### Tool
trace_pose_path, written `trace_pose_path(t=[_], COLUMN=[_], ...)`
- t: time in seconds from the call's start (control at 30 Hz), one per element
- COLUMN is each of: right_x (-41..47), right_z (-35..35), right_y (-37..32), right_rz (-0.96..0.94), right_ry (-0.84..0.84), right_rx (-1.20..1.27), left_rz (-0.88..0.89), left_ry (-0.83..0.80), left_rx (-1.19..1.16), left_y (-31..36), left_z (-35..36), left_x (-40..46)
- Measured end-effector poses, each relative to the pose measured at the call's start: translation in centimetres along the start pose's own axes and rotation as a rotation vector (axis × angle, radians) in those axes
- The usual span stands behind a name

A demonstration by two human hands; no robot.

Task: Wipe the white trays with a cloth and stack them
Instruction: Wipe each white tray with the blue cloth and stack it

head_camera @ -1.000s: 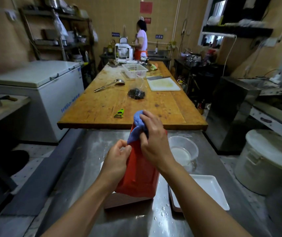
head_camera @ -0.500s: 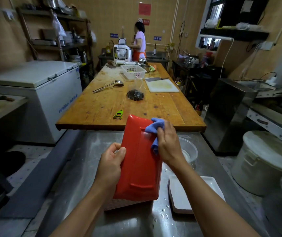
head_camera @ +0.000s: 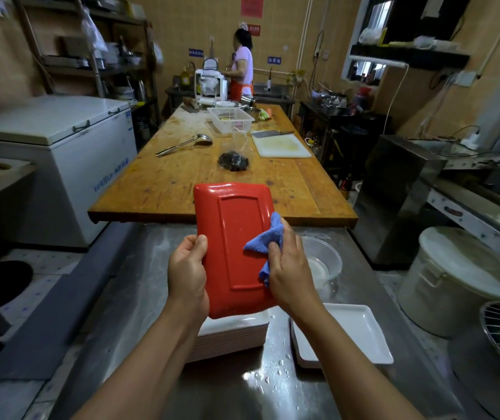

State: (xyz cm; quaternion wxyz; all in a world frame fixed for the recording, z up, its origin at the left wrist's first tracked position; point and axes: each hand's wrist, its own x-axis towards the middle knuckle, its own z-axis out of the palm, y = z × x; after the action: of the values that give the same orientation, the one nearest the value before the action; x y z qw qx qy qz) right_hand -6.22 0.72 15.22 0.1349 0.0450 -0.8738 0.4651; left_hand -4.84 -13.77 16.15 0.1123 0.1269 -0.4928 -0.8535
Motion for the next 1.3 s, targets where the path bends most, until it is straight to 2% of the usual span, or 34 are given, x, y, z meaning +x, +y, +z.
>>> trace_pose_path(t=[0.17, 0.23, 0.3, 0.37, 0.5, 0.6, 0.73, 0.83, 0.9, 0.97, 1.07, 1.17, 1.3], right_x=[-3.0, -2.8, -2.4, -2.2, -1.5, -0.4, 0.9, 1.8, 2.0, 2.2, 2.1, 1.6, 0.5], right_z=[0.2, 0.0, -0.6, -1.1, -2.9, -5.1, -7.4, -8.0, -8.0, -7.5, -6.4, -5.1, -2.6], right_y=[0.6, 0.4, 0.0, 0.1, 0.8, 1.8, 2.7, 2.3, 1.8, 1.8, 1.9, 0.9, -2.0], right_rz=[-0.034, 0.083, 0.260, 0.328, 0.364, 0.368, 0.303, 0.213, 0.166, 0.138, 0.082, -0.063, -0.292], right_ry=[0.061, 0.066, 0.053, 0.068, 0.069, -0.072, -0.235, -0.325, -0.342, -0.318, -0.207, -0.100, -0.175], right_rx=[0.021, 0.144, 0.428, 0.638, 0.713, 0.729, 0.648, 0.580, 0.551, 0.476, 0.254, -0.074, -0.288], left_rz=[0.046, 0.056, 0.052, 0.024, -0.137, -0.239, -0.436, -0.530, -0.508, -0.460, -0.397, -0.347, -0.306], left_ry=[0.123, 0.142, 0.125, 0.057, -0.197, -0.349, -0.549, -0.650, -0.605, -0.497, -0.444, -0.434, -0.382], left_rx=[-0.054, -0.082, -0.101, -0.136, -0.242, -0.137, -0.130, 0.013, 0.188, 0.253, 0.177, 0.146, 0.095], left_y=[-0.3, -0.6, -1.1, -1.5, -0.7, 0.9, 3.5, 4.5, 4.4, 3.8, 2.7, 1.9, 1.1], left_z=[1.2, 1.8, 2.2, 2.2, 1.2, -0.6, -3.0, -3.1, -2.7, -2.4, -2.3, -1.9, -0.8], left_x=[0.7, 0.6, 0.0, -0.6, -0.5, 0.9, 2.9, 3.2, 2.9, 2.6, 1.9, 1.3, 0.6])
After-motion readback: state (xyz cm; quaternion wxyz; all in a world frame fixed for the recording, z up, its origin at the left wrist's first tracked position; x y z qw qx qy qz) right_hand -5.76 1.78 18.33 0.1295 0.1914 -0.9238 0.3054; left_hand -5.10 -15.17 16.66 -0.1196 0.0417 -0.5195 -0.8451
